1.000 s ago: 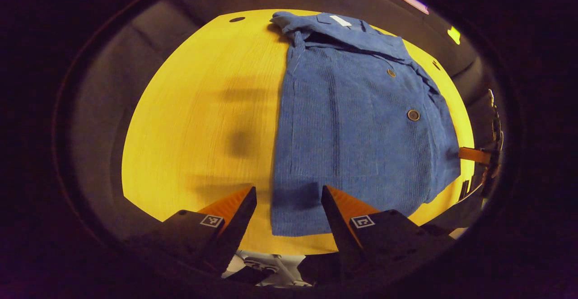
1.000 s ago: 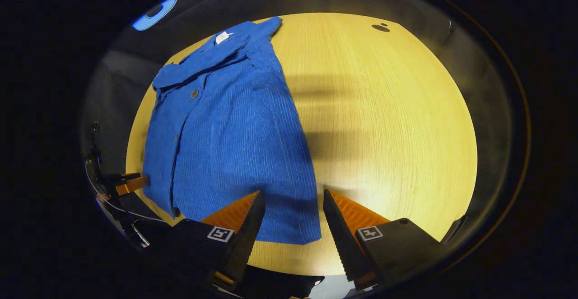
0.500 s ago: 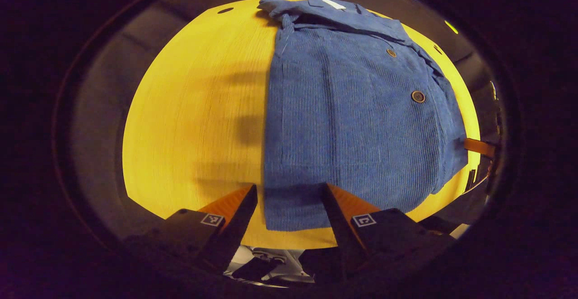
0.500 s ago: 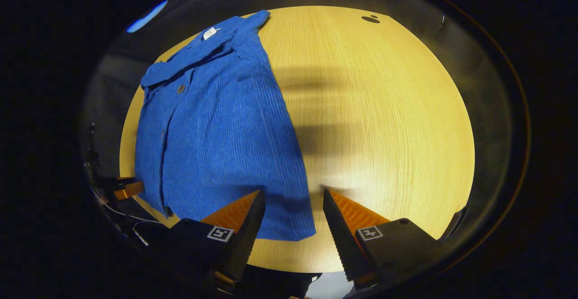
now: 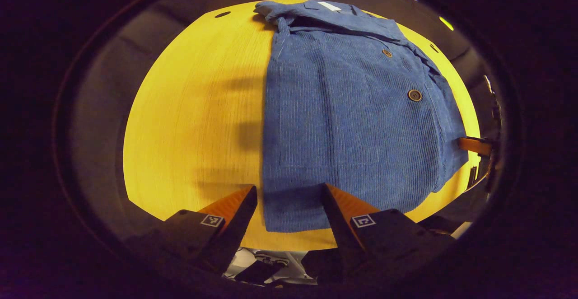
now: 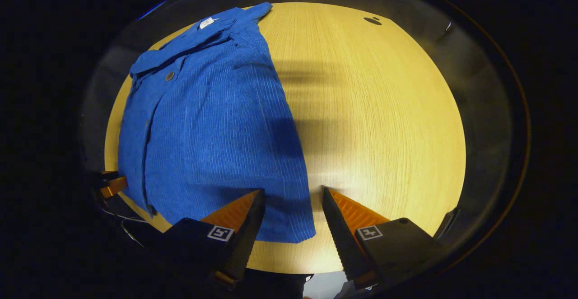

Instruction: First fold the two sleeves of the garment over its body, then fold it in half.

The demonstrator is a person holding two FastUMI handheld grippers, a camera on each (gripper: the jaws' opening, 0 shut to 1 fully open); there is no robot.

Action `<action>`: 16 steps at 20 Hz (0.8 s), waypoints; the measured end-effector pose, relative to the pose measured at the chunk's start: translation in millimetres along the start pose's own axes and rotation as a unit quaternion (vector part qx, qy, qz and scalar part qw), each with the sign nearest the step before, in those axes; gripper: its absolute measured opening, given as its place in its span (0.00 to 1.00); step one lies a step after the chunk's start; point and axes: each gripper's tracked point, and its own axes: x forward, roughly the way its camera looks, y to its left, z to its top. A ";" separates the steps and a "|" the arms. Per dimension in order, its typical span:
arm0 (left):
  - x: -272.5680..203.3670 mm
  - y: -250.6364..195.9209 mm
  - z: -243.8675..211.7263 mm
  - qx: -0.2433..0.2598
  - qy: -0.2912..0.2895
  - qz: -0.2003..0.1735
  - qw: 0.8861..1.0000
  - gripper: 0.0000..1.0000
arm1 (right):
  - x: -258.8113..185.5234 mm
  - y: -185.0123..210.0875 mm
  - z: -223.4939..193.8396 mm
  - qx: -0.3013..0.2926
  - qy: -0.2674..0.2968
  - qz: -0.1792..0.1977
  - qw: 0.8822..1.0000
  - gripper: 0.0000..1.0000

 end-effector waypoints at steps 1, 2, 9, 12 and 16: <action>0.1 -3.9 4.0 -0.001 -0.006 -0.001 1.000 0.75 | 1.8 4.3 -1.2 0.004 0.004 -0.001 1.000 0.62; 0.5 -8.4 6.3 0.001 -0.014 -0.006 1.000 0.70 | 0.8 5.9 -2.3 0.003 0.006 0.001 1.000 0.51; -3.8 -39.3 17.8 -0.069 -0.012 -0.130 0.989 0.00 | 2.1 15.9 2.8 0.081 0.006 0.062 0.995 0.01; -5.6 -40.7 17.4 -0.082 -0.016 -0.149 0.985 0.00 | -5.3 18.4 7.4 0.094 -0.002 0.071 0.993 0.01; -37.1 -43.2 38.2 -0.053 -0.053 -0.169 0.983 0.00 | -34.5 22.7 38.5 0.106 -0.042 0.082 0.990 0.01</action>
